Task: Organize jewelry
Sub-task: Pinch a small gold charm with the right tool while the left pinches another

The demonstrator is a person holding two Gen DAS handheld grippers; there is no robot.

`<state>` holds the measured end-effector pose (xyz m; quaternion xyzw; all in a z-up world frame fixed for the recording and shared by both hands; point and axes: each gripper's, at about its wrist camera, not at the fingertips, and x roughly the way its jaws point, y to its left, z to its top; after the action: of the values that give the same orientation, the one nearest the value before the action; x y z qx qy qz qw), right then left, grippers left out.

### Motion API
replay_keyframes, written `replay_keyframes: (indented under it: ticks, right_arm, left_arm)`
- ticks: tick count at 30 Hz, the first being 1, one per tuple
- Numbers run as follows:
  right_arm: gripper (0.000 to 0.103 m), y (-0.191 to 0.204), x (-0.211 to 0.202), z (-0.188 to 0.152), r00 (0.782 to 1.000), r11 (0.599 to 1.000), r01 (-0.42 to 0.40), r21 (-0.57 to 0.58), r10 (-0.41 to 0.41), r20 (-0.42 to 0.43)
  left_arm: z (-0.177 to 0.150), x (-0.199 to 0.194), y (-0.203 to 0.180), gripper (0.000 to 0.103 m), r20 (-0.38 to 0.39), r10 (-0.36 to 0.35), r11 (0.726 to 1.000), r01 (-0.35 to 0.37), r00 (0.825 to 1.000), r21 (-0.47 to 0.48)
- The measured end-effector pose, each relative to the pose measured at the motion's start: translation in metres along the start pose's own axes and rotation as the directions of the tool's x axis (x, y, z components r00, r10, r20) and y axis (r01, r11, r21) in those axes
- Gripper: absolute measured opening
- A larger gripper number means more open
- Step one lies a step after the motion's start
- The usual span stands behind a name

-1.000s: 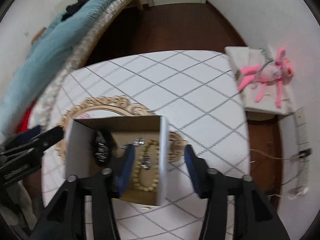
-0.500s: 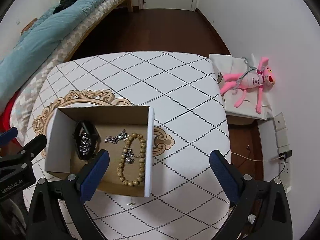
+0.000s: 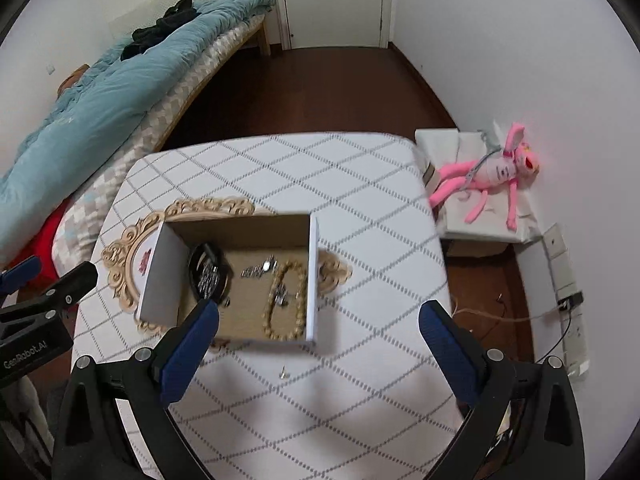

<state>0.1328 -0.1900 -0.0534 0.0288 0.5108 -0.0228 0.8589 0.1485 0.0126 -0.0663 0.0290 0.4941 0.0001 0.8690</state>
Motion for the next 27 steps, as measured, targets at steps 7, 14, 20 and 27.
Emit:
replay_keyframes:
  ticks: [7,14,20,27]
  right_arm:
    - [0.095,-0.004,0.037,-0.055,0.997,0.999,-0.017,0.033,0.019,-0.076]
    - [0.065,0.0,0.088,-0.093,0.982,0.987,-0.129,0.092,0.14,-0.124]
    - [0.039,0.018,0.106,-0.098,0.984,0.989,-0.133,0.059,0.139,-0.112]
    - [0.009,0.033,0.108,-0.1,0.995,0.998,-0.061,-0.016,0.059,-0.08]
  left_arm:
    - [-0.056,0.039,-0.003,0.103,-0.113,0.015,1.0,-0.014,0.993,0.007]
    - [-0.091,0.077,-0.003,0.103,-0.181,0.061,0.998,-0.059,0.982,0.016]
    - [-0.095,0.087,-0.003,0.103,-0.188,0.074,0.997,-0.071,0.979,0.023]
    - [-0.09,0.087,-0.019,0.103,-0.164,0.005,1.0,-0.001,0.986,0.02]
